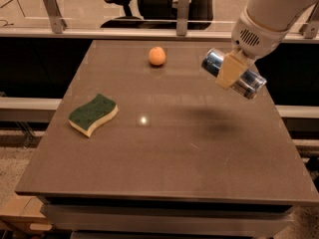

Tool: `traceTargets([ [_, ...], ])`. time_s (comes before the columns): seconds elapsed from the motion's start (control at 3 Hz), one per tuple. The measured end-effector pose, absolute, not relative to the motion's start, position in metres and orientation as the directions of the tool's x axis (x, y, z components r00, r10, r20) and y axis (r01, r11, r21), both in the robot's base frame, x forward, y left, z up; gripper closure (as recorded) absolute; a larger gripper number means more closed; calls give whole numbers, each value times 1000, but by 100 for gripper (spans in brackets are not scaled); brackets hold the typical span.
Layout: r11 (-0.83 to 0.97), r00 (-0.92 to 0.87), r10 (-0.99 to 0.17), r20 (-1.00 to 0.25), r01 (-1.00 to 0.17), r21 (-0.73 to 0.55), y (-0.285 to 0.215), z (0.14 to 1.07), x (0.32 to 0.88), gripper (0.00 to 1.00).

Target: Move redbull can near sponge

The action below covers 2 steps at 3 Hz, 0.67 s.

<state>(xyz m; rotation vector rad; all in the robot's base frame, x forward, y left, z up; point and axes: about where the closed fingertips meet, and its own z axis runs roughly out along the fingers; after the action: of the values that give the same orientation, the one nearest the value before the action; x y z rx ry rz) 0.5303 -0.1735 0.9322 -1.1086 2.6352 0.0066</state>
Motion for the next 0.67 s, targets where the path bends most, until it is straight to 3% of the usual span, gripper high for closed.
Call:
traceTargets([
  [0.33, 628, -605, -774, -187, -771, -104, -144, 936, 522, 100],
  [0.67, 628, -605, -774, -187, -771, -104, -144, 936, 522, 100],
])
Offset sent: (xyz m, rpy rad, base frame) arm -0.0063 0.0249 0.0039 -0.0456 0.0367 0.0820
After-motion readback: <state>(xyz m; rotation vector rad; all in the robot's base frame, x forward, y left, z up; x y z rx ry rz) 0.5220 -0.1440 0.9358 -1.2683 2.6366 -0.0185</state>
